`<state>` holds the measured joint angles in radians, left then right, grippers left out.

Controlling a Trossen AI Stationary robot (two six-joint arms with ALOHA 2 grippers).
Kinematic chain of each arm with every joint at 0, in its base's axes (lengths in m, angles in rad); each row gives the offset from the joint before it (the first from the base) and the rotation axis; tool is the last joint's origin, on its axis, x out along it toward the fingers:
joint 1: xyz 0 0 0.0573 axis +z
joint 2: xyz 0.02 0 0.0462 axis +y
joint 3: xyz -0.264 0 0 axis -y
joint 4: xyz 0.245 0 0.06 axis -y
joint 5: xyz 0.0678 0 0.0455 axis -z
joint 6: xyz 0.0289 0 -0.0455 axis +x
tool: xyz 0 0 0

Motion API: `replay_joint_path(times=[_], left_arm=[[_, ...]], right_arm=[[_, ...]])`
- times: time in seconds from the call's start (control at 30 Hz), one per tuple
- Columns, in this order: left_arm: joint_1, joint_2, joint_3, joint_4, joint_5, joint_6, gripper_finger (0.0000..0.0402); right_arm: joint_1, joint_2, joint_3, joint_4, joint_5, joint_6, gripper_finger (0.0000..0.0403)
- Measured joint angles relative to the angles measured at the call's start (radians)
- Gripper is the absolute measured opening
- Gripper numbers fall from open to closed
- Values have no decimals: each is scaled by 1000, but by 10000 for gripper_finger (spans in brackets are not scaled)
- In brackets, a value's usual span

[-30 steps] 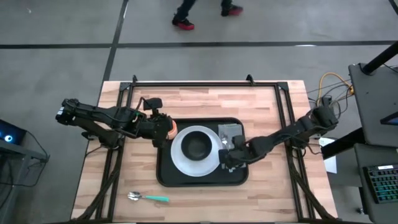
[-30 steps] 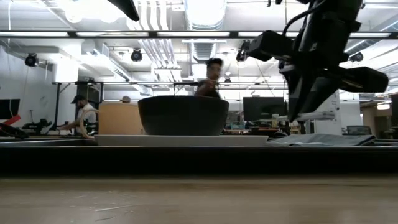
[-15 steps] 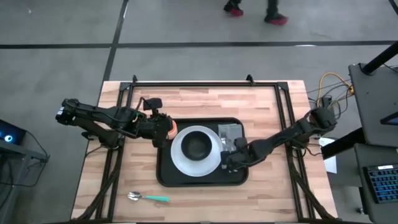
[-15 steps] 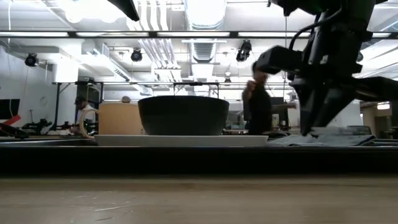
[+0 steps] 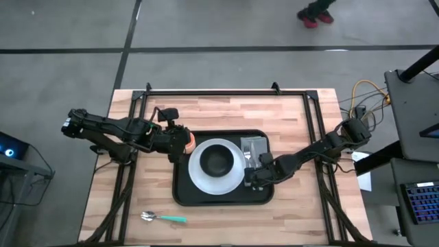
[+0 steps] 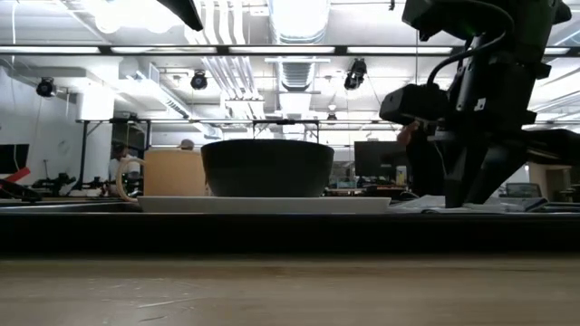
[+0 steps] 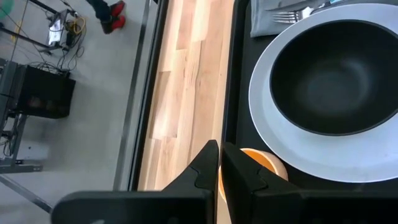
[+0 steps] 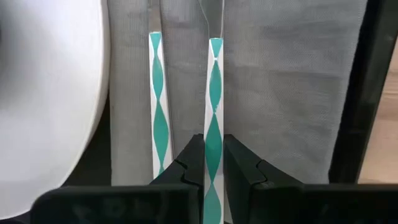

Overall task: Set up tray
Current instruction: Put the white blue table knife on the gray table napkin to the right of the white blue fork, then put the green spoon on the gray table napkin to the right of the white blue table knife

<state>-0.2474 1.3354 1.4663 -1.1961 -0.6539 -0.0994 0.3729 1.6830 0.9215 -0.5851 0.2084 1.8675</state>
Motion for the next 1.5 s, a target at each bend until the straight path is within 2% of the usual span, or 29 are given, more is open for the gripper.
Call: replay_joint_path(times=[0.07, 0.3, 0.47, 0.9, 1.23, 1.5], left_arm=[[0, 0, 0, 0, 0, 0, 0], [0, 0, 0, 0, 0, 0, 0], [0, 0, 0, 0, 0, 5, 0], [0, 0, -2, 2, 0, 8, 0], [0, 0, -2, 55, -4, 8, 0], [0, 0, -3, 56, -4, 8, 0]], right_arm=[[0, -3, 0, -1, 0, 0, 34], [0, -8, 3, 0, -21, -24, 116], [0, -12, 18, -2, -26, -37, 143], [-1, -83, 91, -16, 103, -140, 144], [-21, -130, 131, -27, 126, -267, 153], [-72, -139, 277, -216, 247, -388, 157]])
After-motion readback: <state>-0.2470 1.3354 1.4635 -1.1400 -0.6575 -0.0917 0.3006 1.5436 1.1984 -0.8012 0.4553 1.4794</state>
